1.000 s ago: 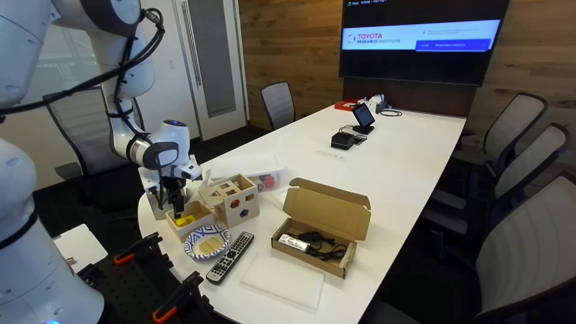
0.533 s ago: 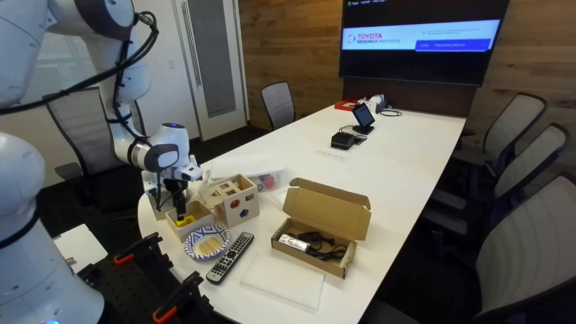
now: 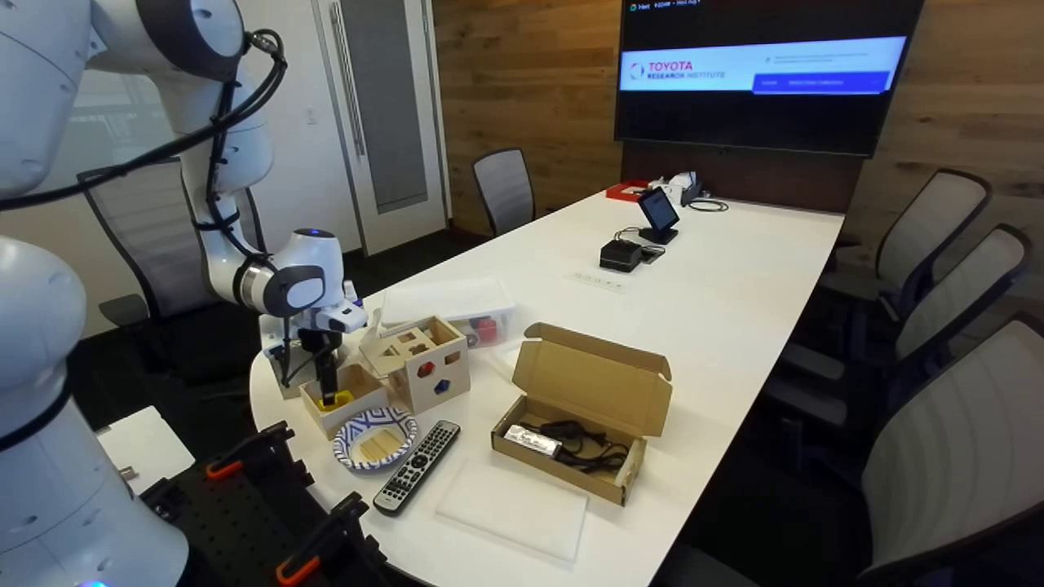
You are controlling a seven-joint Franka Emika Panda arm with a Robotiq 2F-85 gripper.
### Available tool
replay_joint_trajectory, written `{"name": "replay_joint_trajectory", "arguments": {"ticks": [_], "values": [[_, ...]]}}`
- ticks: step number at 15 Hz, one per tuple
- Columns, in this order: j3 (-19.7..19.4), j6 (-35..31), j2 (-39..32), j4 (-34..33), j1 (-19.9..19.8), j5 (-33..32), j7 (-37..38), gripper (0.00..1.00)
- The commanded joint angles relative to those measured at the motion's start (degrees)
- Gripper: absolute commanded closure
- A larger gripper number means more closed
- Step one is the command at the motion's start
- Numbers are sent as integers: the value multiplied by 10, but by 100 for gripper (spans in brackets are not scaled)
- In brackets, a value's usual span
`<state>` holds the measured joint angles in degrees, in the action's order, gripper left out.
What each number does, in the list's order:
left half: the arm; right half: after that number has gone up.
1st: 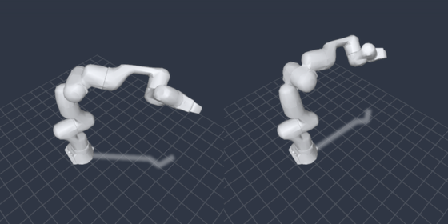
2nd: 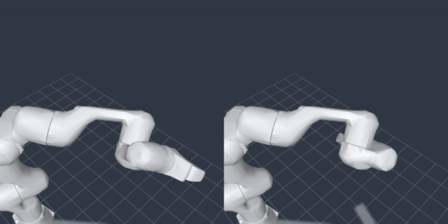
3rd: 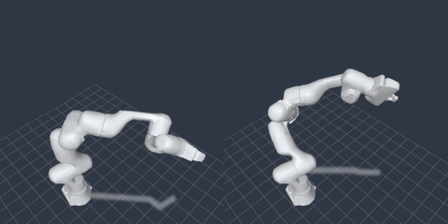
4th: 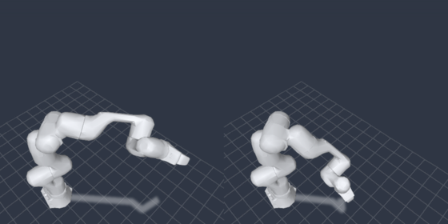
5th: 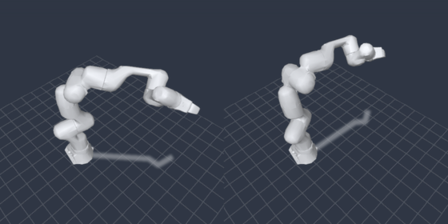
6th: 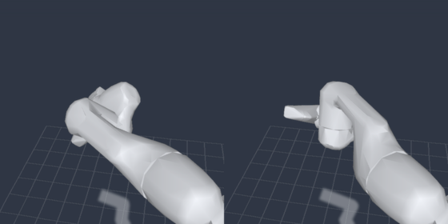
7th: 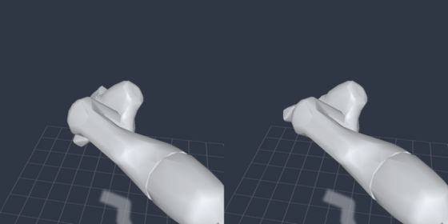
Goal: Pick up the yellow block and put it in the object through square hole
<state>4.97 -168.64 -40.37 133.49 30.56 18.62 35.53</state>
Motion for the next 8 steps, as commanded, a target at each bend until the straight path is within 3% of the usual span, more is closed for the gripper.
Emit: {"name": "replay_joint_trajectory", "arguments": {"ticks": [1, 8], "values": [[-1, 0, -14, -11, 1, -5, 14, 0], [5, -9, -44, -31, -11, -7, -2, 0]]}}
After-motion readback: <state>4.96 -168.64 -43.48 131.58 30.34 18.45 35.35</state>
